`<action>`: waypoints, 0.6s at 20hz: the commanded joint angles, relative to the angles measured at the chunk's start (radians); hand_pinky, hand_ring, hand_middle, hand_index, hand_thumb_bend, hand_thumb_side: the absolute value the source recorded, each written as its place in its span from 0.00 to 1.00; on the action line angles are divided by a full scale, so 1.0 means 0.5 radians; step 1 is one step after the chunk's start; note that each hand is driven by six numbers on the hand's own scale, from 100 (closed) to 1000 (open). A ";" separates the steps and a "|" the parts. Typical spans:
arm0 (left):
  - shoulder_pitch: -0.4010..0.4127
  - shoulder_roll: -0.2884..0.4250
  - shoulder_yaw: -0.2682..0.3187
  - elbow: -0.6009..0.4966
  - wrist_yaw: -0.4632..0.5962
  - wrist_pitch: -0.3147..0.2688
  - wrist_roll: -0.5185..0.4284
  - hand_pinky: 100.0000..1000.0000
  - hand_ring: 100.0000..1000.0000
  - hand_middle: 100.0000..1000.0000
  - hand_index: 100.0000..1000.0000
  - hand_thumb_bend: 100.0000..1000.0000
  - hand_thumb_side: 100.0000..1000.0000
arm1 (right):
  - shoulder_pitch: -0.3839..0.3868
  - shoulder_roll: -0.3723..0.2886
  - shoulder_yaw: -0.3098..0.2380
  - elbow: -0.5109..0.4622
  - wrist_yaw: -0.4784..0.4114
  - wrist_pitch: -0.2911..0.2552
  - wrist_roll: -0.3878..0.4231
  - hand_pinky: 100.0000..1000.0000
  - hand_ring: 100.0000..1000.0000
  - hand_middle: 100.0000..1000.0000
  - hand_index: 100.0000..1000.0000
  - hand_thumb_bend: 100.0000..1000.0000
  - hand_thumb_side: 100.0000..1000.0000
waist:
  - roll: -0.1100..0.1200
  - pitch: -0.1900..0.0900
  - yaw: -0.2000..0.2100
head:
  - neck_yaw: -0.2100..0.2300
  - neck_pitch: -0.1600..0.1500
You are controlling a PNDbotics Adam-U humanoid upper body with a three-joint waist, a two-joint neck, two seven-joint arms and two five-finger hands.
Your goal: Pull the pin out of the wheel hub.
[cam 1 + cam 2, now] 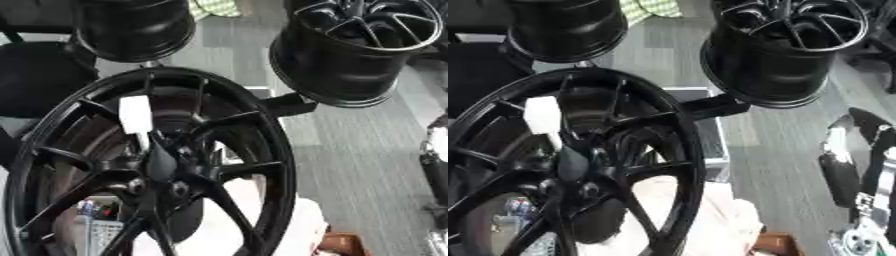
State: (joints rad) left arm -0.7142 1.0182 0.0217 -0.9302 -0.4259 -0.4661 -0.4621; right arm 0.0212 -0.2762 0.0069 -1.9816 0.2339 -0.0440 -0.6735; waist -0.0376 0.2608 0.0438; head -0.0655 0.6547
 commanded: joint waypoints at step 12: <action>-0.024 0.096 -0.039 -0.592 0.730 -0.042 -0.173 0.77 0.75 0.70 0.78 0.00 0.20 | 0.018 -0.067 -0.013 -0.037 0.020 -0.025 0.005 0.85 0.76 0.55 0.68 0.00 0.40 | 0.000 -0.041 0.009 | 0.000 0.017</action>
State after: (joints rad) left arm -0.7132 1.0195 -0.0020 -1.1602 -0.1238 -0.4844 -0.5308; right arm 0.0300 -0.2822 0.0065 -1.9816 0.2364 -0.0511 -0.6715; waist -0.0422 0.2588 0.0480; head -0.0656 0.6592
